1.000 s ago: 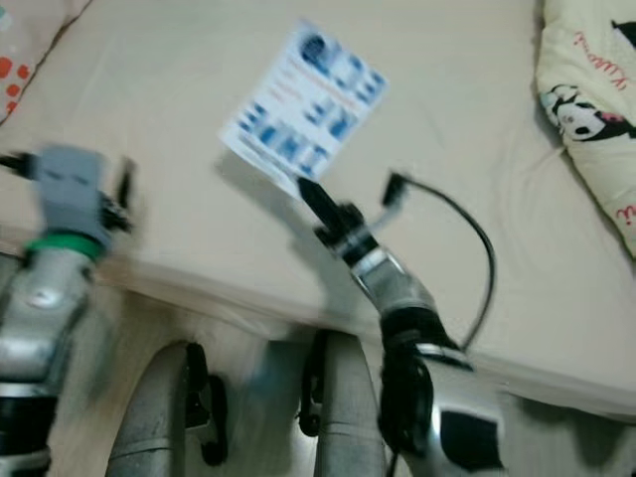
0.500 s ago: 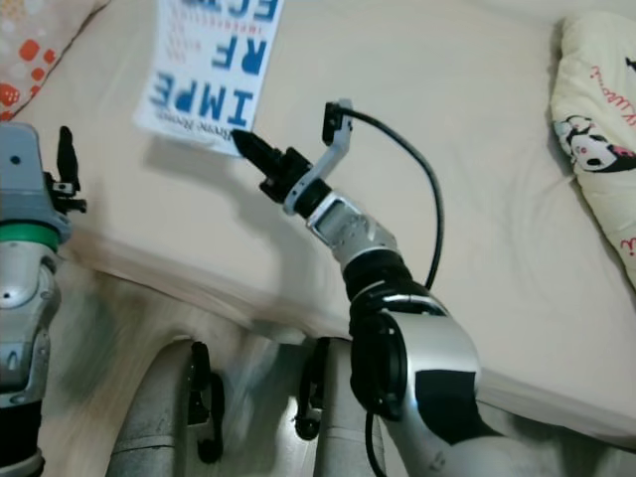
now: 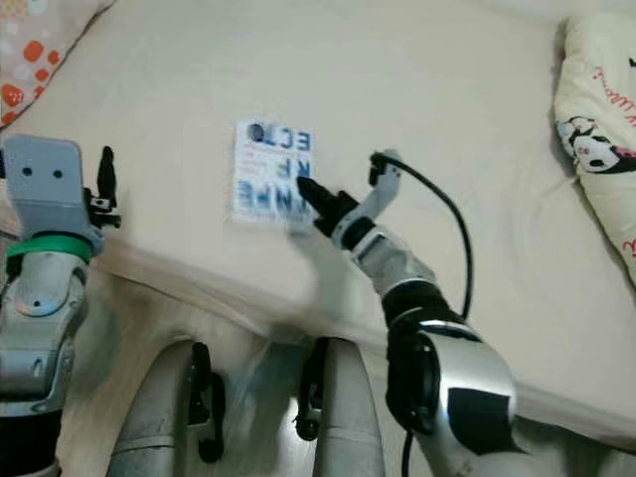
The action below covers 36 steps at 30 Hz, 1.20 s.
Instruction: Clean up the room
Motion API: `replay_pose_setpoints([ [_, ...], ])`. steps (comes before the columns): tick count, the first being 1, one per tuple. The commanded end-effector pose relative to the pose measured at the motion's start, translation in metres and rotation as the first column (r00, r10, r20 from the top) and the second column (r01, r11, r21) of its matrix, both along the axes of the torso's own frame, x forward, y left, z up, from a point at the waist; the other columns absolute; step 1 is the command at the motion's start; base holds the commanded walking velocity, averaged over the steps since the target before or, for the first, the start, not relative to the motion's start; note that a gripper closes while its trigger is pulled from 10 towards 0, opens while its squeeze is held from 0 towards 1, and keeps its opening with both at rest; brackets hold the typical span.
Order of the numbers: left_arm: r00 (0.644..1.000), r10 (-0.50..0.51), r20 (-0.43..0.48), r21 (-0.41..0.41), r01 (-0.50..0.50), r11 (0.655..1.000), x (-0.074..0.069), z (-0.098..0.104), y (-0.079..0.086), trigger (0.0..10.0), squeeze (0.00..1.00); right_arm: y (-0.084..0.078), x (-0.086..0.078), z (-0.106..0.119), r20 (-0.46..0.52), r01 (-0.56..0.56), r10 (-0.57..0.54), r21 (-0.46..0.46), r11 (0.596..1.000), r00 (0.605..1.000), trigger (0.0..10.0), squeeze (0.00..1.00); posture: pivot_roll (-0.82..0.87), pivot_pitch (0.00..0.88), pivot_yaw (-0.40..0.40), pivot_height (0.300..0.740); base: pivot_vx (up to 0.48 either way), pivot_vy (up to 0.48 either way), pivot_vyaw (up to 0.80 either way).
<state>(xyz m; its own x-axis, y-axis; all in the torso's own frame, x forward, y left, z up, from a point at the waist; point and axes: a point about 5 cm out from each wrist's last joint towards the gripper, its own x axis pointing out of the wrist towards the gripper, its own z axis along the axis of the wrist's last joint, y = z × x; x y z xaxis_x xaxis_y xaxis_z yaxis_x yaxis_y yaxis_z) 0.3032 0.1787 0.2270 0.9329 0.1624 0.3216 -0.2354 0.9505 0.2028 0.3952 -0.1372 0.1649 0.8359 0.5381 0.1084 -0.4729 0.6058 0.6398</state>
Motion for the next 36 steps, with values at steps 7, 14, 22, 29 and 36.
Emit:
replay_pose_setpoints([
  [7, 0.970, -0.144, -0.198, -0.101, 0.125, 0.987, 0.003, -0.040, -0.020, 10.0, 0.00, -0.014, -0.018, -0.040, 0.093, 0.119, -0.094, -0.326, 0.938, 0.991, 10.0, 0.00, -0.01, 0.284, -0.032, 0.620, 0.000, 0.000, 0.00],
  [14, 0.948, -0.235, -0.216, 0.029, 0.247, 0.969, -0.003, -0.052, -0.034, 10.0, 0.00, -0.027, -0.035, -0.040, 0.259, 0.312, -0.234, -0.322, 0.894, 0.937, 10.0, 0.00, -0.05, 0.250, -0.027, 0.620, 0.000, 0.000, 0.00],
  [22, 0.889, -0.366, -0.275, -0.028, 0.374, 0.927, -0.003, -0.065, -0.046, 10.0, 0.00, -0.039, -0.063, -0.014, 0.504, 0.552, -0.350, -0.336, 0.763, 0.790, 10.0, 0.00, -0.10, 0.186, -0.017, 0.620, 0.000, 0.000, 0.00],
  [29, 0.886, -0.386, -0.257, -0.115, 0.368, 0.923, 0.011, -0.061, -0.050, 10.0, 0.00, -0.053, -0.066, -0.019, 0.508, 0.669, -0.472, -0.327, 0.667, 0.720, 10.0, 0.00, -0.12, 0.147, -0.011, 0.640, 0.000, 0.000, 0.00],
  [36, 0.878, -0.413, -0.241, -0.102, 0.401, 0.910, 0.016, -0.060, -0.059, 10.0, 0.00, -0.054, -0.069, -0.015, 0.508, 0.673, -0.473, -0.347, 0.653, 0.720, 10.0, 0.00, -0.13, 0.124, -0.005, 0.669, 0.000, 0.000, 0.00],
])
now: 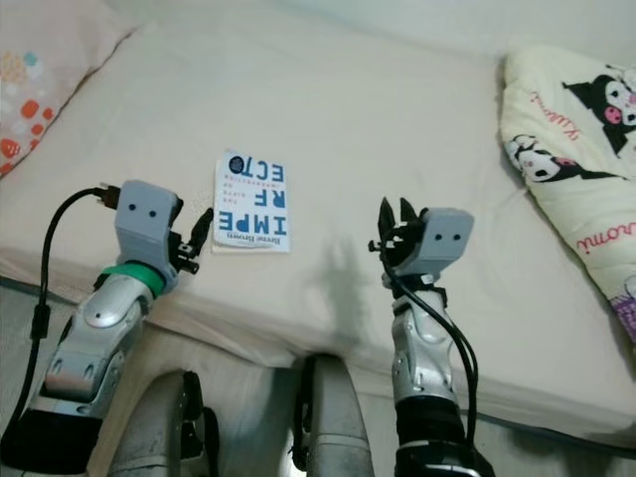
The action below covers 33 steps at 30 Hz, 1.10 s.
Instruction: Clean up the room
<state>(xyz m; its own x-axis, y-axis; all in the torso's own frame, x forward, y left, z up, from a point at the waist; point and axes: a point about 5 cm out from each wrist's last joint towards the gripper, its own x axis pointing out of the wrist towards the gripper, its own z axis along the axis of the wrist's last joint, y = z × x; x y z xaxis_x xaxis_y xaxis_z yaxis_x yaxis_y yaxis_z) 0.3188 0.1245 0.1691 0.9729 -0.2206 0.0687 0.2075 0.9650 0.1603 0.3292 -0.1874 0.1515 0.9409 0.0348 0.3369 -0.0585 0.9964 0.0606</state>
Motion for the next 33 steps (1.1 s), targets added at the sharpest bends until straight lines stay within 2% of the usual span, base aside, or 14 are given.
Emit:
replay_pose_setpoints([
  [1, 1.000, -0.022, 0.000, -0.006, 0.022, 1.000, 0.001, -0.003, -0.006, 10.0, 0.00, -0.004, -0.004, -0.001, -0.017, 0.023, -0.023, -0.009, 1.000, 1.000, 10.0, 0.00, -0.13, 0.124, -0.005, 0.674, 0.000, 0.000, 0.00],
  [15, 0.999, -0.051, 0.007, -0.023, 0.051, 0.998, 0.007, -0.006, -0.024, 10.0, 0.00, -0.010, -0.003, -0.001, -0.028, 0.072, -0.072, -0.026, 0.997, 0.997, 10.0, 0.00, -0.14, 0.113, -0.006, 0.737, 0.000, 0.000, 0.00],
  [22, 0.999, -0.039, 0.012, -0.022, 0.039, 0.999, 0.010, -0.006, -0.024, 10.0, 0.00, -0.011, -0.002, -0.001, -0.037, 0.088, -0.089, -0.028, 0.996, 0.995, 10.0, 0.00, -0.14, 0.111, -0.002, 0.740, 0.000, 0.000, 0.00],
  [33, 1.000, -0.026, 0.009, -0.024, 0.026, 0.999, 0.010, -0.009, -0.023, 10.0, 0.00, 0.005, 0.000, -0.008, -0.063, 0.075, -0.078, -0.039, 0.996, 0.995, 10.0, 0.00, -0.14, 0.113, -0.003, 0.740, 0.000, 0.000, 0.00],
])
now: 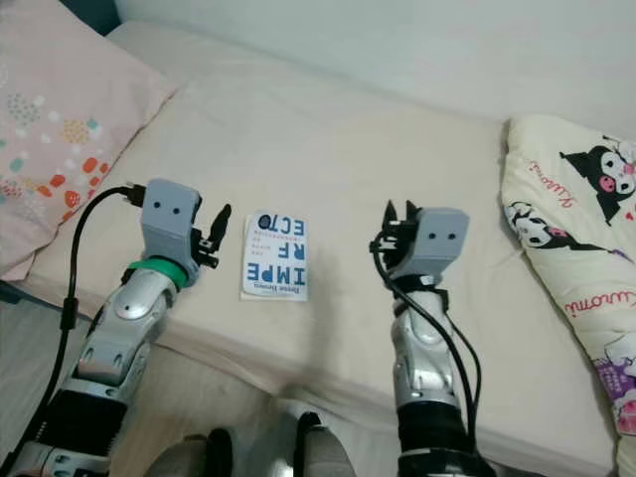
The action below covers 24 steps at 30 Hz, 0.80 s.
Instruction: Clean up the room
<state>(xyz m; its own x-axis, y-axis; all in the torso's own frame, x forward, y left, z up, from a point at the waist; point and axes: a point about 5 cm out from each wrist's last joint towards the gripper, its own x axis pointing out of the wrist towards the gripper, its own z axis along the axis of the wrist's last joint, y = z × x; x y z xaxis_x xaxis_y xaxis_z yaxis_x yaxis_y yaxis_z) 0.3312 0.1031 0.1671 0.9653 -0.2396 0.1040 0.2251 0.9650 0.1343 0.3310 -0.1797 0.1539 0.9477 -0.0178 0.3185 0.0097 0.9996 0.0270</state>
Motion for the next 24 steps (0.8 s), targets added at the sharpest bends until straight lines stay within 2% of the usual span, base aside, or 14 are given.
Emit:
replay_pose_setpoints([
  [1, 1.000, -0.003, -0.020, 0.011, 0.003, 1.000, -0.0024, -0.0077, -0.0020, 10.0, 0.00, -0.0015, -0.0019, -0.0104, -0.045, 0.004, -0.004, 0.000, 1.000, 0.999, 10.0, 0.00, -0.14, 0.114, -0.003, 0.740, 0.000, 0.000, 0.00],
  [3, 1.000, -0.002, -0.019, 0.012, 0.003, 1.000, -0.0023, -0.0078, -0.0019, 10.0, 0.00, -0.0005, -0.0015, -0.0103, -0.046, 0.001, -0.001, 0.001, 1.000, 0.999, 10.0, 0.00, -0.13, 0.115, -0.003, 0.740, 0.000, 0.000, 0.00],
  [11, 1.000, 0.009, -0.017, 0.015, -0.008, 1.000, -0.0021, -0.0084, -0.0006, 10.0, 0.00, 0.0003, -0.0006, -0.0106, -0.051, -0.002, 0.002, -0.002, 1.000, 0.999, 10.0, 0.00, -0.13, 0.118, -0.004, 0.740, -0.328, 0.000, 0.00],
  [24, 1.000, 0.019, -0.014, 0.020, -0.019, 1.000, -0.0013, -0.0085, 0.0014, 10.0, 0.00, 0.0011, 0.0000, -0.0116, -0.054, -0.002, 0.001, -0.006, 1.000, 0.999, 10.0, 0.00, -0.13, 0.120, 0.001, 0.740, -0.441, 0.000, 0.00],
])
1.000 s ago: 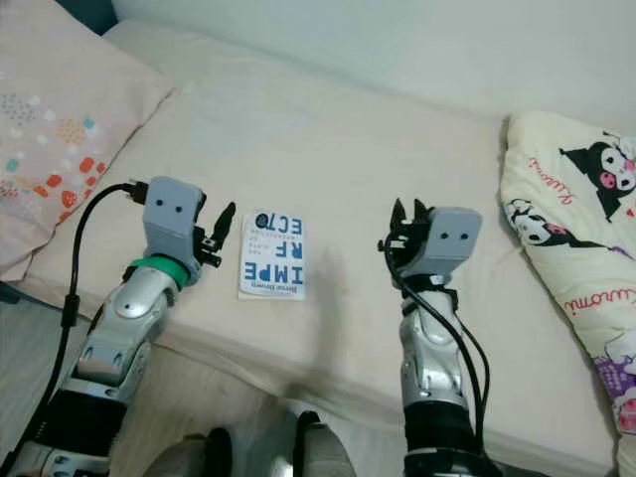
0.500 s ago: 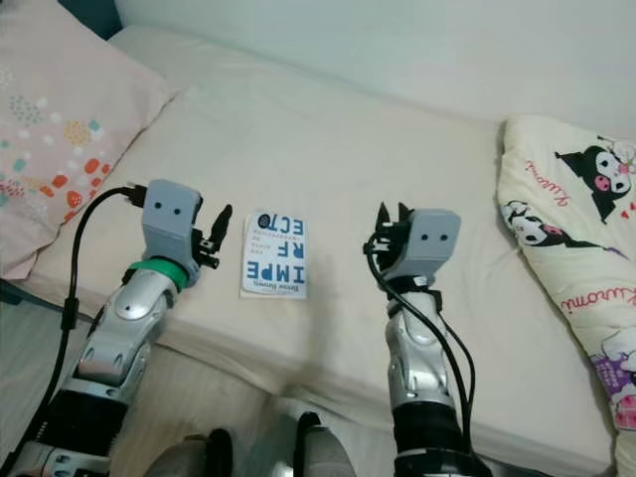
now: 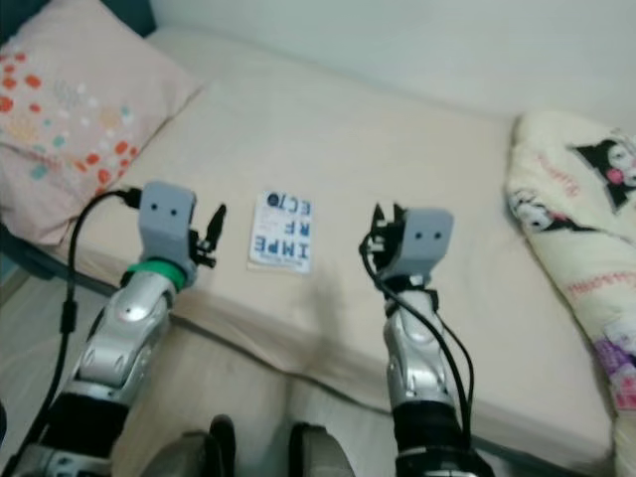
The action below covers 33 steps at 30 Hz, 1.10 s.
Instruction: Clean up the room
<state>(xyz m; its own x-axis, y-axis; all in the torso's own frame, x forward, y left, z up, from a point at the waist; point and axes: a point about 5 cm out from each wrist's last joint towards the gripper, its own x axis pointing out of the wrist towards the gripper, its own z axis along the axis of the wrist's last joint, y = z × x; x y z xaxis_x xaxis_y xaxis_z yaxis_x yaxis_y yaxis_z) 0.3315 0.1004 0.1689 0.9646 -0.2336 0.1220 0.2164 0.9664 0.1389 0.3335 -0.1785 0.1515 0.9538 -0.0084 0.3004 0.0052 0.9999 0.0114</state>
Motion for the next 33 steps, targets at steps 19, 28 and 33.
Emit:
replay_pose_setpoints([
  [19, 1.000, 0.013, -0.005, 0.042, -0.013, 0.999, -0.0018, -0.0074, 0.0024, 10.0, 0.00, 0.0013, -0.0004, -0.0080, -0.039, -0.013, 0.013, -0.012, 1.000, 0.999, 10.0, 0.00, -0.13, 0.120, 0.001, 0.740, -0.141, 0.000, 0.34],
  [28, 1.000, 0.015, 0.014, 0.040, -0.015, 0.999, -0.0009, -0.0054, 0.0028, 10.0, 0.00, 0.0014, 0.0001, -0.0081, -0.042, -0.013, 0.013, -0.009, 1.000, 0.999, 10.0, 0.00, -0.13, 0.118, 0.002, 0.740, 0.208, 0.000, 0.69],
  [33, 1.000, 0.013, 0.017, 0.041, -0.014, 0.999, -0.0006, -0.0051, 0.0027, 10.0, 0.00, 0.0018, 0.0006, -0.0077, -0.037, -0.010, 0.010, -0.002, 1.000, 0.999, 10.0, 0.00, -0.13, 0.115, 0.004, 0.740, 0.385, 0.000, 0.09],
])
